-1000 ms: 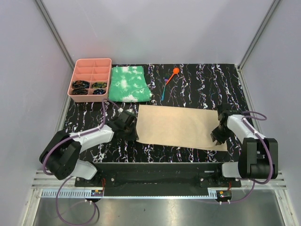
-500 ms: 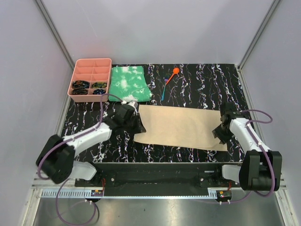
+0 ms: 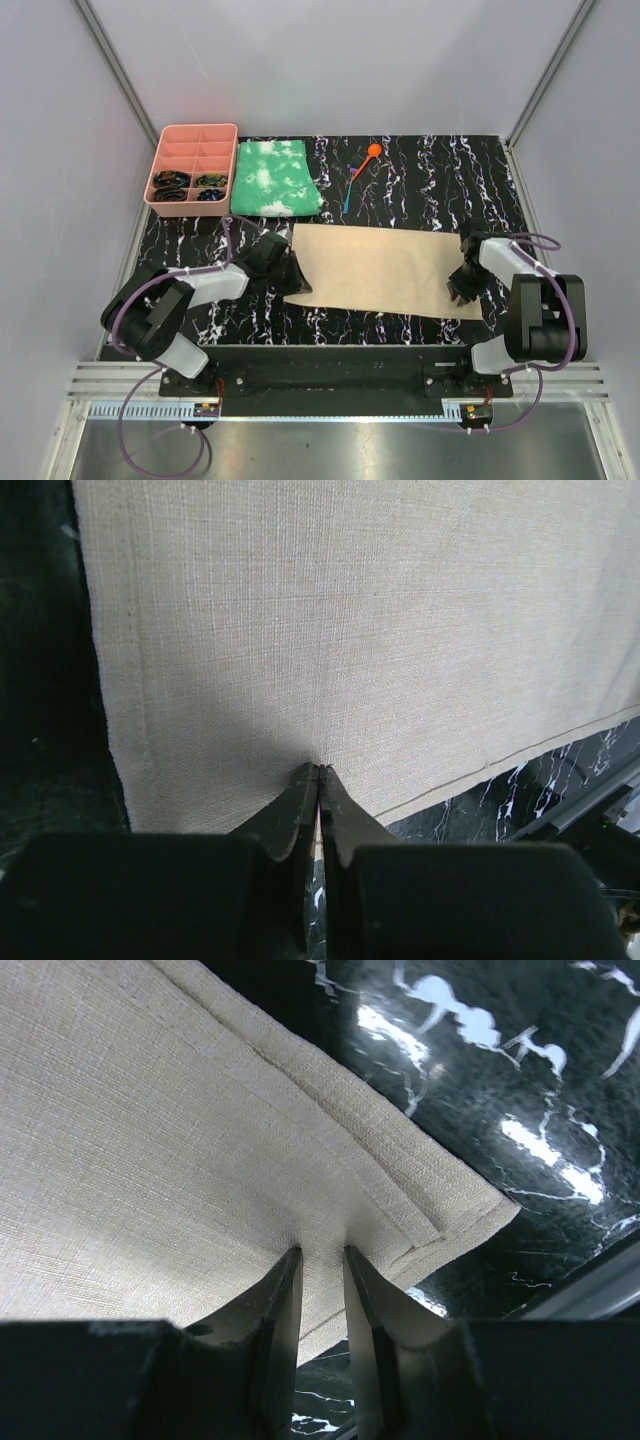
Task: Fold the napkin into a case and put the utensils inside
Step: Fold the rectangle-folded napkin at the center of the board.
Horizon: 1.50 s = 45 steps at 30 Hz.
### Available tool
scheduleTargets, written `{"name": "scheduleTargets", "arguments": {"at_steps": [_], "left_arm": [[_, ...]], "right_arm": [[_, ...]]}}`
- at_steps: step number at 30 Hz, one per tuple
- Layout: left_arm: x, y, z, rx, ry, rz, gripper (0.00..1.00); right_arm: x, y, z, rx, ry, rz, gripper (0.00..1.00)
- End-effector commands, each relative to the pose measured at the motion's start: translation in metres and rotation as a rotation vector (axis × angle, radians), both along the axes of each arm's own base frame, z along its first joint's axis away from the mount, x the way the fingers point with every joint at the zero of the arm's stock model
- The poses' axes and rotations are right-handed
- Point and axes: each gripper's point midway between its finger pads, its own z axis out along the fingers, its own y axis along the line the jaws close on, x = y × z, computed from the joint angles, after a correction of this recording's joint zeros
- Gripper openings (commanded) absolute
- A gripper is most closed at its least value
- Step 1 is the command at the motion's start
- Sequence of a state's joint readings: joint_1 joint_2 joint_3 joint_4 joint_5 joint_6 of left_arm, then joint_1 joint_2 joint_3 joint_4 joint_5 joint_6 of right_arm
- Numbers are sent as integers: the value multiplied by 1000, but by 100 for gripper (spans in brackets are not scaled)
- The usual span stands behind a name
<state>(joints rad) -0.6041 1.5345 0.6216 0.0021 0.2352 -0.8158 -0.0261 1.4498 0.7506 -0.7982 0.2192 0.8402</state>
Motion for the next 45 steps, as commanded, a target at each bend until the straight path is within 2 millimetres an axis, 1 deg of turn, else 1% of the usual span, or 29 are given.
{"name": "scheduleTargets", "arguments": {"at_steps": [1, 2, 3, 4, 5, 6, 7, 8, 9, 10, 11, 12, 13, 15, 16, 19, 22, 24, 25, 26, 30, 33, 35, 36, 40, 41, 43, 44, 45], "left_arm": [[-35, 35, -29, 91, 92, 49, 6], [-39, 42, -28, 96, 78, 62, 6], [-44, 46, -29, 100, 83, 79, 6], [-47, 51, -30, 109, 81, 91, 6], [-50, 56, -27, 109, 61, 103, 6], [-52, 59, -25, 108, 53, 112, 7], [-51, 61, -18, 97, 24, 121, 9], [-49, 61, -13, 93, 4, 120, 12], [-48, 62, -8, 94, -16, 114, 14], [-43, 62, 3, 87, -49, 120, 16], [-41, 62, 7, 87, -67, 118, 19], [-40, 64, 10, 97, -76, 113, 20], [-32, 62, 22, 92, -109, 117, 21], [-27, 59, 31, 96, -135, 95, 23], [-23, 52, 38, 78, -145, 74, 24], [-12, 40, 46, 68, -150, 34, 24], [-6, 28, 49, 41, -144, 14, 23], [-3, 23, 51, 21, -149, 7, 22], [-4, 21, 50, 15, -142, -1, 22], [-4, 21, 50, 13, -141, -4, 22], [-9, 22, 45, 9, -132, -14, 22], [-15, 24, 41, 7, -125, -17, 22], [-16, 25, 41, 7, -124, -15, 22], [-19, 26, 39, 9, -120, -19, 22], [-22, 30, 38, 23, -110, -17, 22], [-25, 33, 36, 37, -96, -17, 23], [-24, 38, 40, 55, -104, 0, 26], [-29, 44, 38, 81, -77, 23, 33], [-26, 49, 42, 99, -89, 47, 36]], "right_arm": [[21, 23, -18, 61, 3, 106, 31], [28, 31, -18, 80, -5, 127, 31], [31, 42, -18, 84, -2, 172, 31], [32, 48, -21, 85, 12, 200, 31], [40, 54, -18, 83, 0, 226, 31], [43, 59, -17, 85, -3, 254, 32], [50, 66, -14, 91, -16, 283, 32], [52, 67, -12, 99, -18, 296, 32], [52, 65, -9, 87, -16, 308, 33], [58, 59, -3, 51, -32, 314, 33], [56, 54, 0, 24, -22, 322, 35], [56, 49, 5, -4, -26, 319, 36], [59, 39, 12, -51, -43, 310, 38], [58, 33, 19, -79, -43, 318, 43], [58, 31, 23, -86, -56, 321, 45], [53, 27, 24, -97, -51, 324, 47], [43, 20, 19, -120, -18, 301, 46], [37, 12, 16, -123, -1, 265, 45], [34, 11, 15, -112, 0, 254, 44], [34, 10, 16, -107, -8, 248, 44], [40, 5, 16, -81, -39, 234, 44], [43, 5, 12, -70, -39, 241, 42], [45, 7, 9, -54, -44, 238, 40], [43, 9, 5, -44, -34, 238, 39], [42, 13, 0, -25, -26, 236, 36], [42, 13, 0, -24, -30, 232, 36], [41, 13, 1, -19, -32, 229, 36], [41, 14, 0, -16, -31, 228, 36], [40, 15, 0, -11, -31, 224, 36]]}}
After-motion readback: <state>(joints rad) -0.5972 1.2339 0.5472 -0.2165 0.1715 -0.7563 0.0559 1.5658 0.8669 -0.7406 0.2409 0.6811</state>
